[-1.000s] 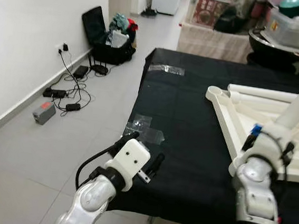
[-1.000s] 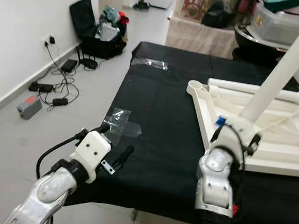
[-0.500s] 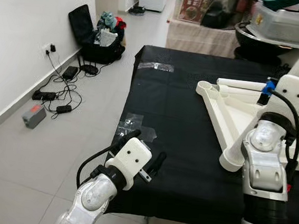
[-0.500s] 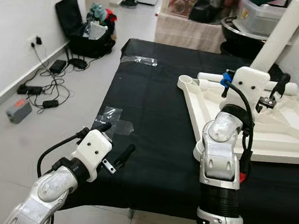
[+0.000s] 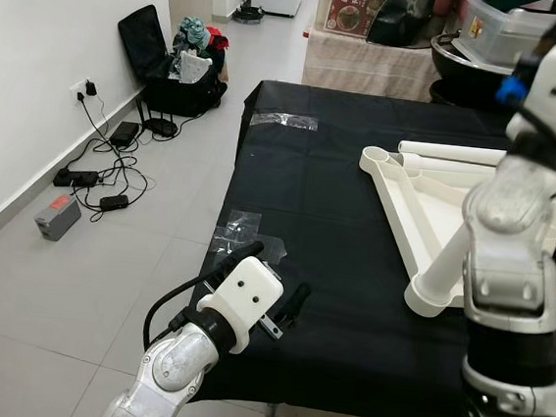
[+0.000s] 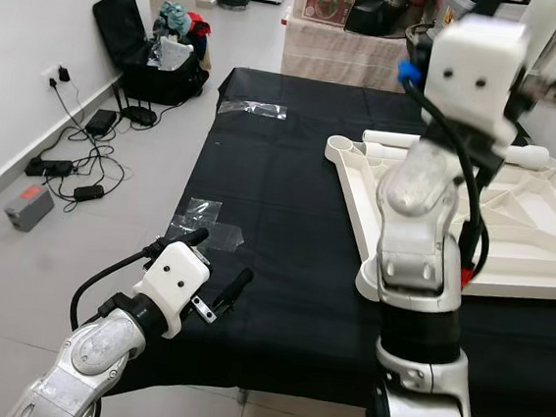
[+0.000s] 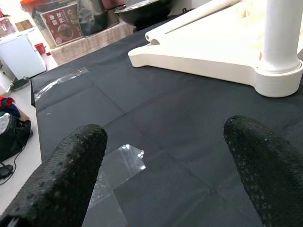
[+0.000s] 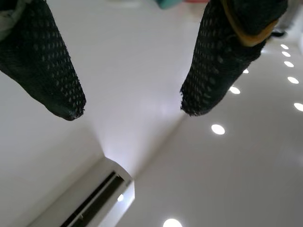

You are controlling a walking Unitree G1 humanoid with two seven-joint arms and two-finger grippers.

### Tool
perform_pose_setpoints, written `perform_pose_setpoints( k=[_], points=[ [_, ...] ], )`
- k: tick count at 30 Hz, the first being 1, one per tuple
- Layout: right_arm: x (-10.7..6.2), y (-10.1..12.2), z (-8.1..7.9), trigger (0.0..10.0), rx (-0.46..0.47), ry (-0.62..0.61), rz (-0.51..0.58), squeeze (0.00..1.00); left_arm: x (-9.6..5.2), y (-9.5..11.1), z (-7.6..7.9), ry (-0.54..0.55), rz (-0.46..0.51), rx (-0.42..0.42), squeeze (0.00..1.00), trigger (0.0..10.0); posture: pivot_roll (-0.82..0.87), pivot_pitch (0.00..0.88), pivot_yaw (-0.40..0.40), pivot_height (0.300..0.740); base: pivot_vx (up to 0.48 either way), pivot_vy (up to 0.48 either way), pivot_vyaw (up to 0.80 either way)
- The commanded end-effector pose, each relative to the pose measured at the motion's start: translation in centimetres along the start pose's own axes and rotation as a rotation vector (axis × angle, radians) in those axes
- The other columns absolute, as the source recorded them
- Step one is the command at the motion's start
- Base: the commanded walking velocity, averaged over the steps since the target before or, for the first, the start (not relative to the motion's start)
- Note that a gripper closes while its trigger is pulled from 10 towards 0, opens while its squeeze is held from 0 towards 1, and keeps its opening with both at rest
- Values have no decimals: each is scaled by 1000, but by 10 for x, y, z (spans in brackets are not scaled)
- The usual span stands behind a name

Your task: Building children table

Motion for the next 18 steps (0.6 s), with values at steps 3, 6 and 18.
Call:
perform_pose_setpoints(
  k=[3,6,18],
  points=[
    [-7,25,-32,10000,206,187,36,0,-2,-8,4,-17,-27,11,0,10000,70,86,-27,740,0,0,0],
    [-21,25,-64,10000,364,375,-60,0,-2,-8,4,-17,-25,10,0,10000,68,83,-29,740,0,0,0],
    [-107,-87,-145,10000,576,623,-770,0,-13,-7,8,-10,-37,-3,0,10000,85,101,-70,740,0,0,0]
  ],
)
Point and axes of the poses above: a point about 5 cm out from each wrist's last joint towards the gripper, its own x axis pointing out of the wrist towards the gripper, its own y axis along the axis of the wrist's last joint, z = x × y, the point moved 4 cm from there along x, pointing out of the wrist towards the gripper, and after that the axes turned 5 degrees about x, right-handed, at the moved point
